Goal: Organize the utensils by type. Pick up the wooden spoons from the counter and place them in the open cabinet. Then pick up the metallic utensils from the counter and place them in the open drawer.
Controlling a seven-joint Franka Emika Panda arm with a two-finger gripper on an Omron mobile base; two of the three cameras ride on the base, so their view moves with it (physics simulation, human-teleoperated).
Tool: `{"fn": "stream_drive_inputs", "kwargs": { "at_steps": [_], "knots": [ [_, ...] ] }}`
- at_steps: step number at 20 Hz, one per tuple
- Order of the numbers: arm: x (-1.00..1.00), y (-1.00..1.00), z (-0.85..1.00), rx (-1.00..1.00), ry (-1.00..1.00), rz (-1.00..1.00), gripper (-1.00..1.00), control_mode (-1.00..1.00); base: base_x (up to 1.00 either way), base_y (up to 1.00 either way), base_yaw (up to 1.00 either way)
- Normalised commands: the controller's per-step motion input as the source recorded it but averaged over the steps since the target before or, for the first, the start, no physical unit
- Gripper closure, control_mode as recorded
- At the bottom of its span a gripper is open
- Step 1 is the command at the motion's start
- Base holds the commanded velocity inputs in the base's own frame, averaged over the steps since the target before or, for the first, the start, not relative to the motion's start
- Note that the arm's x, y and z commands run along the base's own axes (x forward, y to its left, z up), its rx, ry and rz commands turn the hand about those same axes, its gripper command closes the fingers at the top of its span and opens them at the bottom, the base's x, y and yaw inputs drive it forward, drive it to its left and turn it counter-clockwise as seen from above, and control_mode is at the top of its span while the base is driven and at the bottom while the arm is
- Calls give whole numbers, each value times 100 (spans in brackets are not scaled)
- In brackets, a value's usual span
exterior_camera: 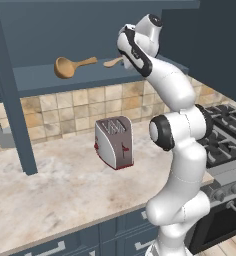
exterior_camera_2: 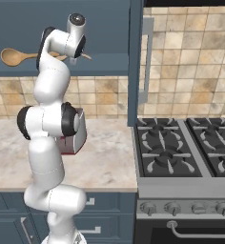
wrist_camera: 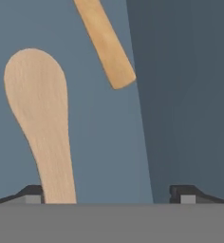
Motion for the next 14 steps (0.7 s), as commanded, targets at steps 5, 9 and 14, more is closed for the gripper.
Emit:
{"fn": "stream_drive_inputs", "kwargs": {
  "at_steps": [5,9,14],
  "knots": [
    [-9,-4,-4,0,1,-6,-100,-100,0,0,0],
    [-4,0,-7,2,6,-25,-100,-100,0,0,0],
    [-3,1,-11,8,6,-38,-100,-100,0,0,0]
  ]
}}
